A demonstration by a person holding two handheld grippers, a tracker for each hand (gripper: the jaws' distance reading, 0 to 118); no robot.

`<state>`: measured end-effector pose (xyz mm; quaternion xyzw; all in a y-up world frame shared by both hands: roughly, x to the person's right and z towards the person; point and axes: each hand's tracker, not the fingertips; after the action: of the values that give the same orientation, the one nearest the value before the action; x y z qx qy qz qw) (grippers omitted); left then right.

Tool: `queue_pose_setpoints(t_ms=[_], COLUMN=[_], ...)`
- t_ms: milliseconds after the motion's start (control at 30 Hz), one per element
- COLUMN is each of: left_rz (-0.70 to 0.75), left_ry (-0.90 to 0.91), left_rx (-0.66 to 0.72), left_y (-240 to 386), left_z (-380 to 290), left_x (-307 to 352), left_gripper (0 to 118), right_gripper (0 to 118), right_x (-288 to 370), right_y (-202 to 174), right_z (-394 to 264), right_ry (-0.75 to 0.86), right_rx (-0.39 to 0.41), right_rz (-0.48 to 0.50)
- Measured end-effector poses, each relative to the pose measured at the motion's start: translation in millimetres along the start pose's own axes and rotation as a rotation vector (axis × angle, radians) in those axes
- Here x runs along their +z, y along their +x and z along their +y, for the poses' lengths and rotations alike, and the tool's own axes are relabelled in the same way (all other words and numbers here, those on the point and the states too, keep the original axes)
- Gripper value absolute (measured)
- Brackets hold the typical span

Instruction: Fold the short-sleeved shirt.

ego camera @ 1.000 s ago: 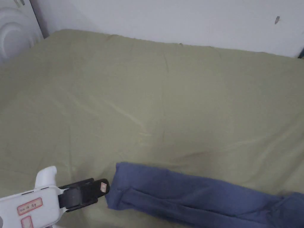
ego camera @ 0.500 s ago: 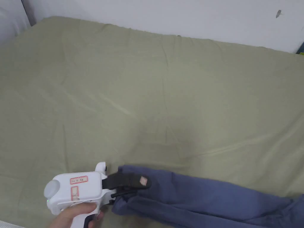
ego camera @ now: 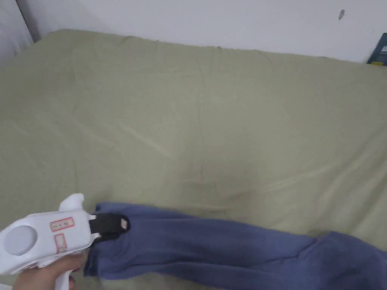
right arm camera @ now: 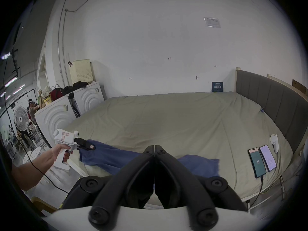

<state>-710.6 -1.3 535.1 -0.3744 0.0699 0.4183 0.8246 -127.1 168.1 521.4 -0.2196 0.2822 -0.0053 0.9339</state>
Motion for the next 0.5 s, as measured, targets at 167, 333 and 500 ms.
queue_pose_setpoints(t_ms=[167, 333, 500], left_rz=[-0.010, -0.264, -0.293], left_ry=[0.018, -0.067, -0.196], left_rx=[-0.065, -0.138, -0.079], left_y=[60, 158, 197], left_z=[-7, -61, -115], left_x=[21, -7, -110], left_gripper=[0, 1, 1], right_gripper=[0, 0, 0], right_x=[13, 23, 35], right_y=[8, 15, 25], right_z=[-6, -18, -31], right_ry=[0.029, 0.077, 0.080], right_rx=[-0.027, -0.087, -0.120], right_rz=[0.008, 0.034, 0.036])
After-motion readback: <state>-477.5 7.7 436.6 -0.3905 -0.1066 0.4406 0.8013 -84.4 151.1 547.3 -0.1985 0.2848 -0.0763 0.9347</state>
